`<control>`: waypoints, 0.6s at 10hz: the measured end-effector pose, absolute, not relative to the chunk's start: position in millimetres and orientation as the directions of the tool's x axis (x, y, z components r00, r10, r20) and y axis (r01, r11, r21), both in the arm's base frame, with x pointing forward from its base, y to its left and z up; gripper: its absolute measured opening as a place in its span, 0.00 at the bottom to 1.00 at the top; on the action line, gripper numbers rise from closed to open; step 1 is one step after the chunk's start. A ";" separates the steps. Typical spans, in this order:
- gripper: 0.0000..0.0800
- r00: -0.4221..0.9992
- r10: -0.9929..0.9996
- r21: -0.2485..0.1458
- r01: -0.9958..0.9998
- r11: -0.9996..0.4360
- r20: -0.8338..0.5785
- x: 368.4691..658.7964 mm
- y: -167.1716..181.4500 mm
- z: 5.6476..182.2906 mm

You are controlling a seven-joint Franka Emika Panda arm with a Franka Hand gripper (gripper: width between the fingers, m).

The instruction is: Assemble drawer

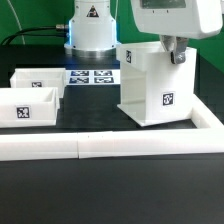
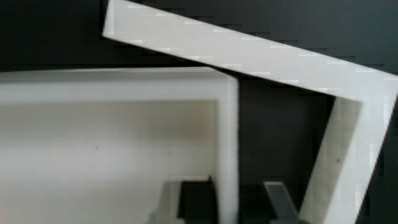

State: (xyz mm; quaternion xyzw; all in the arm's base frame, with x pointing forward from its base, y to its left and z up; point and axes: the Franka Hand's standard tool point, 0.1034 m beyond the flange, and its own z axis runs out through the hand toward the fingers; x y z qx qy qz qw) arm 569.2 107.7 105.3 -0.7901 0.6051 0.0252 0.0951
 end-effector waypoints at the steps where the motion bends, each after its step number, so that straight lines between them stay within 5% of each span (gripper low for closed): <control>1: 0.05 0.265 -0.952 -0.119 -0.961 -0.248 -0.155 569.6 107.0 104.2; 6: 0.05 0.269 -0.950 -0.111 -0.961 -0.254 -0.161 570.5 107.6 103.1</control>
Offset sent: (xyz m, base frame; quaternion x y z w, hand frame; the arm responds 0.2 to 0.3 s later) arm 0.0000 0.0000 0.0000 0.0000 0.0000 0.0000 1.0000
